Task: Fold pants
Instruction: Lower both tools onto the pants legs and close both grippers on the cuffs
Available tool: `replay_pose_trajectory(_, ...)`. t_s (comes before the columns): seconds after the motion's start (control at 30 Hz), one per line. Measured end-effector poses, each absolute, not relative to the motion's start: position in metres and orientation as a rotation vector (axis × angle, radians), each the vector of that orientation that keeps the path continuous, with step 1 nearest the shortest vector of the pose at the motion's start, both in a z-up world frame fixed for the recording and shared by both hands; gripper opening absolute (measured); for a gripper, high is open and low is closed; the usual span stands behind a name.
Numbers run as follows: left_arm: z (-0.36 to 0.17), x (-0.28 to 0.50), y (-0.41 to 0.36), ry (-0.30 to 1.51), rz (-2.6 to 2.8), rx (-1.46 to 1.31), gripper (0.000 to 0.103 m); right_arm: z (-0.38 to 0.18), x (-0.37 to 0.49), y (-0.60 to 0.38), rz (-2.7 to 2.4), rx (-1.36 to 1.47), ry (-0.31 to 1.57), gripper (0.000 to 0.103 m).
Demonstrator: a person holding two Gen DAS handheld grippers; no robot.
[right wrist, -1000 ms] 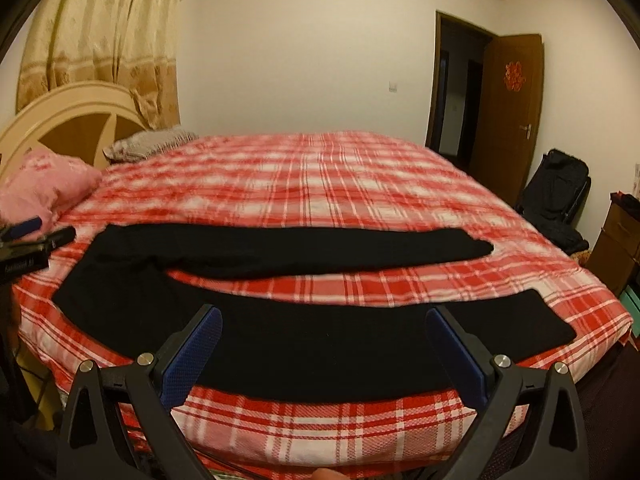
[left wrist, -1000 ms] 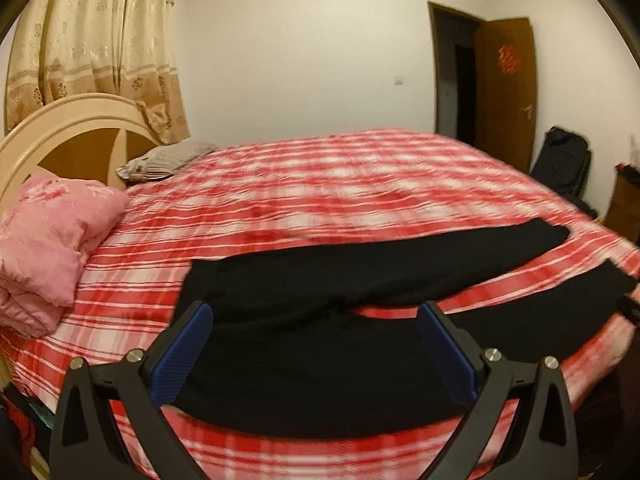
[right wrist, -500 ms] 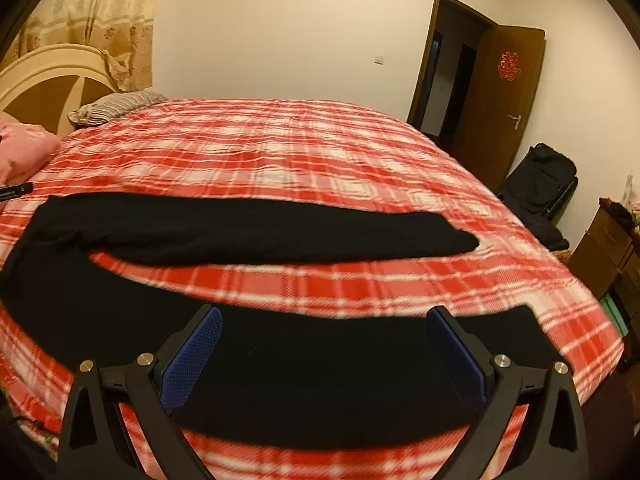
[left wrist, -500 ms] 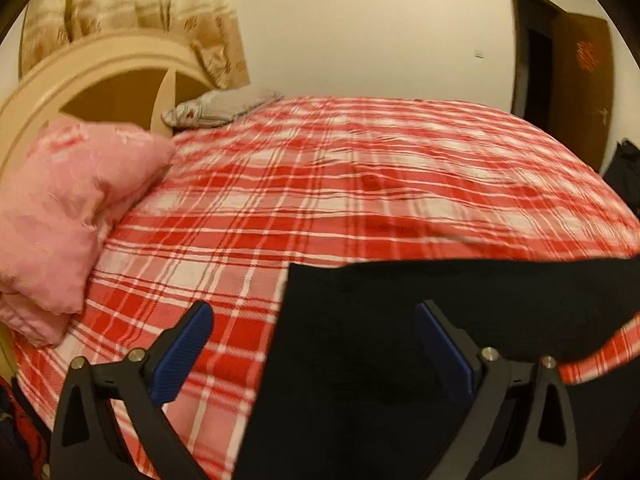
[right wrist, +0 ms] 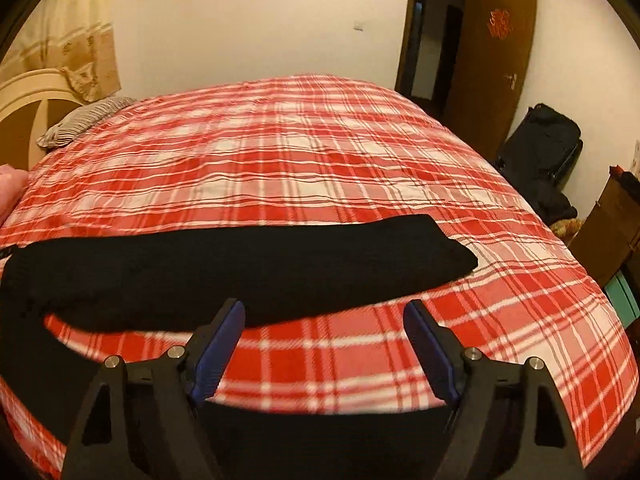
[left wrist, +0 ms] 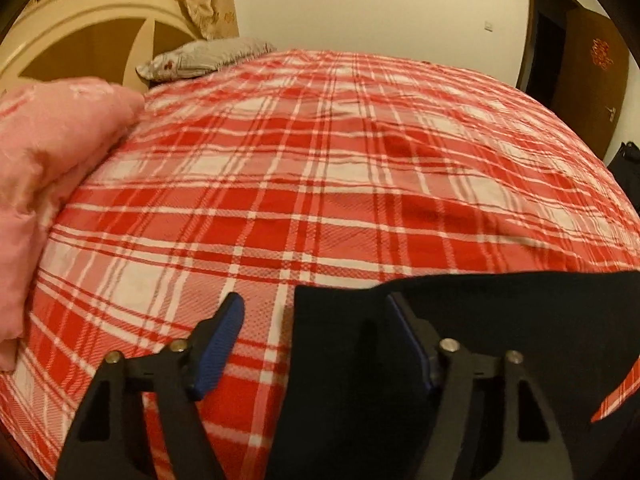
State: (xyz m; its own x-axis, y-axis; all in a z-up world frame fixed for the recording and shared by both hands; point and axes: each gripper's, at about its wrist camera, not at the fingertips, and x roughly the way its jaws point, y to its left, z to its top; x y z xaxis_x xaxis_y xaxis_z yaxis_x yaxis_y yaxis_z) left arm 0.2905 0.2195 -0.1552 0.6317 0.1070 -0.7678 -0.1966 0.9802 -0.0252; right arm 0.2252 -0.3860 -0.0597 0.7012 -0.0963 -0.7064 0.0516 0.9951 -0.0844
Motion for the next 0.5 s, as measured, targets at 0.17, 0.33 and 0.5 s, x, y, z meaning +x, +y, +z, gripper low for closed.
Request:
replay_pose_trajectory(0.17,-0.173,0.304,0.226,0.917,0.149,-0.154,0.062,-0.068,0.262,-0.407,-0.089,-0.016,0.843,0.069)
replay_pose_trajectory(0.33,-0.178,0.308,0.225,0.911,0.130,-0.166,0.062,-0.076,0.290,-0.433,-0.127,0.037,0.872,0.068)
replay_pose_trajectory(0.5,-0.177,0.308,0.225,0.905,0.103,-0.168,0.056,-0.082,0.318,-0.464,-0.180,0.099,0.903,0.068)
